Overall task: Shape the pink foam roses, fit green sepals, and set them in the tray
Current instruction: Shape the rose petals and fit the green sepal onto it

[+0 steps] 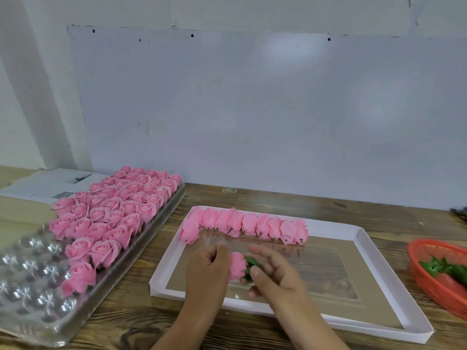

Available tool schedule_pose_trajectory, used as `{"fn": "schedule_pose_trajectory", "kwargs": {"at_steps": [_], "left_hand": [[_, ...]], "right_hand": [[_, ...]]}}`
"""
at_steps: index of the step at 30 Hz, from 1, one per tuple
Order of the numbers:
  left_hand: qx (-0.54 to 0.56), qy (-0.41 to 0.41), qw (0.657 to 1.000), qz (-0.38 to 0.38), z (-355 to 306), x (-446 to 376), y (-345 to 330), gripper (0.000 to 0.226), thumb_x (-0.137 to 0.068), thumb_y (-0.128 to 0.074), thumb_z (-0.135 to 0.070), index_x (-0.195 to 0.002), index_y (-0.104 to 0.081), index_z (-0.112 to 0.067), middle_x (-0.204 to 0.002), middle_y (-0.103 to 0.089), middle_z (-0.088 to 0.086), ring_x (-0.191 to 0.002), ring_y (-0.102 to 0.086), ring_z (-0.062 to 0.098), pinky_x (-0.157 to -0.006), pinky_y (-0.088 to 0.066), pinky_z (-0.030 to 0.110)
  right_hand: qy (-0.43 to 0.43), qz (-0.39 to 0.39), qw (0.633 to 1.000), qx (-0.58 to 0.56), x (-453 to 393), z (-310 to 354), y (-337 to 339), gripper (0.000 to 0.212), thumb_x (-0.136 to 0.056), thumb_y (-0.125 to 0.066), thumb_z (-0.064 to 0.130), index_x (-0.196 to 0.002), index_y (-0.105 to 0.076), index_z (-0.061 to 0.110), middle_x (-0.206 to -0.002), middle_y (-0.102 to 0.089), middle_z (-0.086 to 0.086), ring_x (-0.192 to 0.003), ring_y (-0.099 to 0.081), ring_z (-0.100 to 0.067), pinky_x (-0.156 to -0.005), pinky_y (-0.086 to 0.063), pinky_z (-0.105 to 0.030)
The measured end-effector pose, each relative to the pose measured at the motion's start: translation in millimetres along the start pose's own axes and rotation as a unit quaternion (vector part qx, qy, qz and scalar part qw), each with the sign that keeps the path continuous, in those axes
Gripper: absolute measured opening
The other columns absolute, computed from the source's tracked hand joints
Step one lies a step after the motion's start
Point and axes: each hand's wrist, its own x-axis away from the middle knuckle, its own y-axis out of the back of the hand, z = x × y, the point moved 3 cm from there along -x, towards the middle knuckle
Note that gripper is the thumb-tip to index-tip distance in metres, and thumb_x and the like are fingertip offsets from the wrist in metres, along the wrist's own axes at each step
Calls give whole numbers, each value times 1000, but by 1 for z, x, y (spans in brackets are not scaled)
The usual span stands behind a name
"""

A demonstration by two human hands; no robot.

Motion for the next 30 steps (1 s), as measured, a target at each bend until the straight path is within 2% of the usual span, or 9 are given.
{"fn": "schedule_pose_trajectory", "kwargs": {"at_steps": [4, 7, 11, 17, 21, 24, 27, 28, 30], "left_hand": [[0, 15, 1000, -4, 2, -1, 1, 51, -98, -49, -27, -48, -40, -21, -48, -36, -1, -46, -32, 9, -44, -27, 18], [5, 29, 1000, 0, 1, -1, 2, 45, -97, -48, -30, -54, -46, -15, -52, -38, 3, -50, -35, 13, -49, -30, 27], [18, 46, 999, 0, 0, -1, 1, 47, -98, -50, -27, -53, -45, -16, -51, -39, 3, -50, -35, 14, -48, -30, 27], [33, 65, 997, 2, 1, 0, 3, 49, -98, -50, -25, -50, -42, -19, -51, -36, 2, -47, -32, 13, -43, -27, 22], [40, 76, 996, 4, -1, 0, 2, 48, -99, -50, -25, -52, -43, -18, -53, -37, 4, -49, -33, 16, -45, -28, 24], [54, 87, 995, 14, 0, 0, 2, 44, -99, -50, -24, -57, -49, -9, -55, -41, 6, -49, -35, 15, -45, -29, 25], [59, 91, 994, 18, 1, 0, 2, 47, -100, -49, -26, -71, -56, 10, -58, -46, 8, -50, -36, 14, -44, -30, 23], [63, 92, 994, 18, 1, 0, 2, 47, -100, -49, -27, -69, -62, 6, -57, -47, 7, -48, -36, 12, -43, -30, 21], [83, 104, 991, 20, 0, 0, 3, 52, -100, -49, -28, -54, -65, -10, -56, -48, 6, -45, -36, 10, -40, -30, 20]], "right_hand": [[46, -50, 997, 29, -1, -2, 0, 31, -85, -63, -13, -106, -61, 11, -95, -77, -1, -76, -68, -5, -69, -54, -20], [68, -64, 995, 39, -1, -2, -2, 33, -82, -66, -15, -103, -64, 11, -95, -77, 0, -83, -68, -6, -78, -54, -22], [99, -91, 988, 73, 0, -2, -1, 35, -77, -74, -9, -101, -67, 16, -96, -77, 3, -92, -69, -18, -80, -50, -39], [146, -132, 979, 53, -2, -4, 5, 35, -78, -72, -12, -100, -67, 14, -97, -76, 0, -85, -65, -8, -73, -48, -26], [129, -106, 985, 48, -5, -9, 5, 33, -81, -71, -8, -101, -68, 17, -98, -76, 1, -83, -64, -4, -74, -51, -27], [93, -90, 991, 20, -7, -15, 6, 28, -84, -68, -5, -102, -69, 17, -94, -77, -2, -84, -66, -9, -82, -54, -35], [83, -104, 991, -7, -9, -17, 7, 28, -83, -68, -6, -100, -69, 17, -90, -76, -3, -82, -67, -11, -77, -58, -33], [87, -113, 990, -7, -10, -17, 8, 28, -83, -69, -6, -100, -70, 16, -89, -76, -2, -82, -68, -10, -78, -57, -33], [109, -130, 985, 10, -10, -16, 11, 27, -82, -71, -3, -100, -70, 16, -91, -76, 2, -84, -68, -7, -82, -56, -31]]}}
